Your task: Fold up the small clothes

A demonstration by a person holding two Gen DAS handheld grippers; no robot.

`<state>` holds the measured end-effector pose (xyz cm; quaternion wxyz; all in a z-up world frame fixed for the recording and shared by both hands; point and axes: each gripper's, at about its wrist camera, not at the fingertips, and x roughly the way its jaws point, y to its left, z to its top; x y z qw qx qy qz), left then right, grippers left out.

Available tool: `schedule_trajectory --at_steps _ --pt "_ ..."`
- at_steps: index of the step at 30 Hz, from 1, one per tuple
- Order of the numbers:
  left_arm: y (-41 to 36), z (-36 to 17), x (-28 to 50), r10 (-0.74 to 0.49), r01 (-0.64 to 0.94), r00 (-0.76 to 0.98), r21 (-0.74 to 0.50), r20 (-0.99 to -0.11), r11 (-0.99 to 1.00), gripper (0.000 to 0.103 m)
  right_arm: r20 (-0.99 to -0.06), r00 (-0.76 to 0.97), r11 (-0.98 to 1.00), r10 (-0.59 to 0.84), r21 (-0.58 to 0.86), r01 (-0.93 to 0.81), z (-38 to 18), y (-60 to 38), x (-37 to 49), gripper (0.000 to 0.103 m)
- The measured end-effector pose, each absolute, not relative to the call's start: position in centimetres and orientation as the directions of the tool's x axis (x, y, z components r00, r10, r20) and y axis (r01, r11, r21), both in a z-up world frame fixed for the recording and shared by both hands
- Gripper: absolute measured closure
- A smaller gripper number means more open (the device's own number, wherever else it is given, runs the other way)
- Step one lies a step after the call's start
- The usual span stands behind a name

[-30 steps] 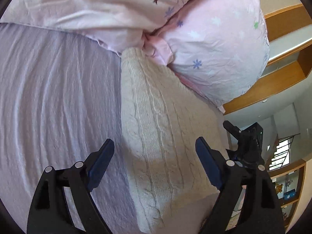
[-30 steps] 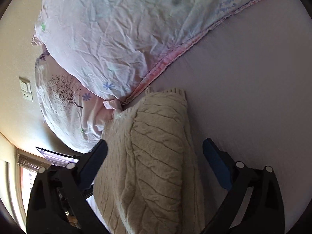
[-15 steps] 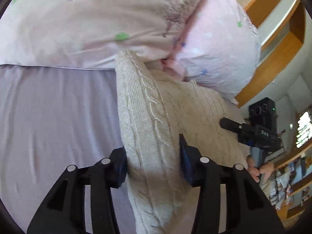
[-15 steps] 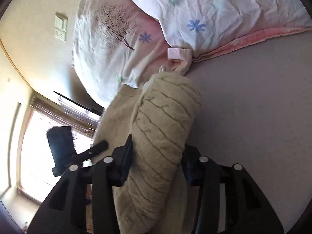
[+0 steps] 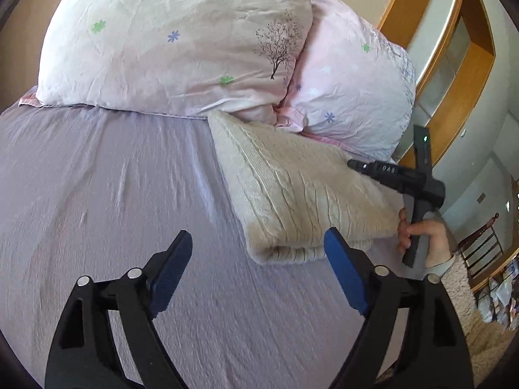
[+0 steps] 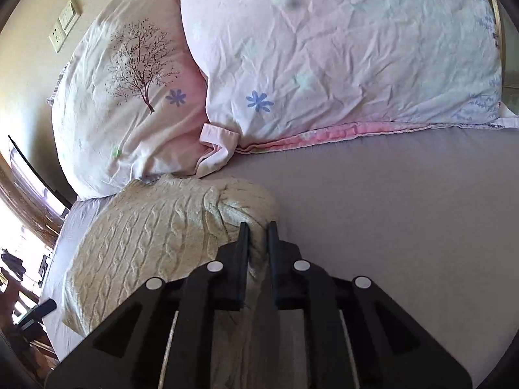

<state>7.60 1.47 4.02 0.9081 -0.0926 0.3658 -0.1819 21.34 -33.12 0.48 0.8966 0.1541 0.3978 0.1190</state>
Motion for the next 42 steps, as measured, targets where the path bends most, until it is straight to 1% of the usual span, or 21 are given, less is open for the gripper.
schedule_trajectory --at_steps 2,3,4,5,6,7,10,12,14,18,24,28,42 --pt "0.7 3.2 6.6 -0.323 0.237 0.693 -0.219 -0.644 0.946 0.001 -0.650 0.699 0.927 0.299 0.372 -0.051 2.2 -33.2 18.6 0.066" --pt "0.2 2.8 6.3 -0.280 0.218 0.706 -0.177 -0.650 0.960 0.001 -0.626 0.719 0.923 0.303 0.380 -0.059 3.2 -33.1 16.8 0.035" --pt "-0.3 2.4 6.2 -0.231 0.198 0.712 -0.126 -0.663 0.972 0.001 -0.605 0.733 0.921 0.310 0.382 -0.074 4.0 -33.1 15.1 0.010" --pt "-0.8 2.0 6.2 -0.187 0.182 0.711 -0.080 -0.677 0.980 0.001 -0.589 0.742 0.920 0.321 0.381 -0.096 4.5 -32.9 13.4 0.003" --pt "-1.3 1.6 6.3 -0.153 0.167 0.704 -0.047 -0.693 0.985 0.001 -0.583 0.743 0.919 0.329 0.379 -0.110 4.8 -33.0 12.0 0.002" --pt "-1.8 1.1 6.5 -0.120 0.153 0.687 -0.019 -0.717 0.988 0.001 -0.596 0.739 0.927 0.313 0.361 -0.102 4.9 -32.7 10.5 0.002" --pt "-3.0 -0.4 7.7 -0.082 0.150 0.620 0.016 -0.780 0.989 0.001 -0.680 0.713 0.971 0.170 0.241 -0.002 4.4 -32.0 7.8 0.002" --pt "-3.5 -1.2 8.1 -0.069 0.149 0.590 0.025 -0.804 0.989 0.001 -0.710 0.684 0.978 0.167 0.206 -0.025 3.5 -30.9 6.5 0.002" --pt "-3.7 -1.6 8.1 -0.076 0.149 0.586 0.015 -0.807 0.989 0.001 -0.747 0.647 0.986 0.151 0.161 -0.044 2.3 -29.7 6.2 0.002" --pt "-3.8 -1.8 8.1 -0.047 0.115 0.598 0.028 -0.800 0.993 0.001 -0.788 0.610 0.996 0.079 0.036 -0.083 -0.1 -26.4 5.8 0.002" --pt "-3.7 -1.9 7.9 -0.025 0.074 0.622 0.027 -0.783 0.997 0.001 -0.833 0.550 0.995 0.060 0.006 -0.098 -2.5 -24.5 6.6 0.002" --pt "-3.6 -1.9 7.8 -0.025 0.076 0.636 0.031 -0.771 0.997 0.001 -0.827 0.558 0.994 0.065 0.006 -0.107 -2.6 -24.4 6.3 0.002" --pt "-3.6 -1.9 7.8 -0.029 0.084 0.636 0.032 -0.771 0.996 0.001 -0.823 0.565 0.995 0.059 0.003 -0.099 -2.6 -24.3 6.1 0.002"
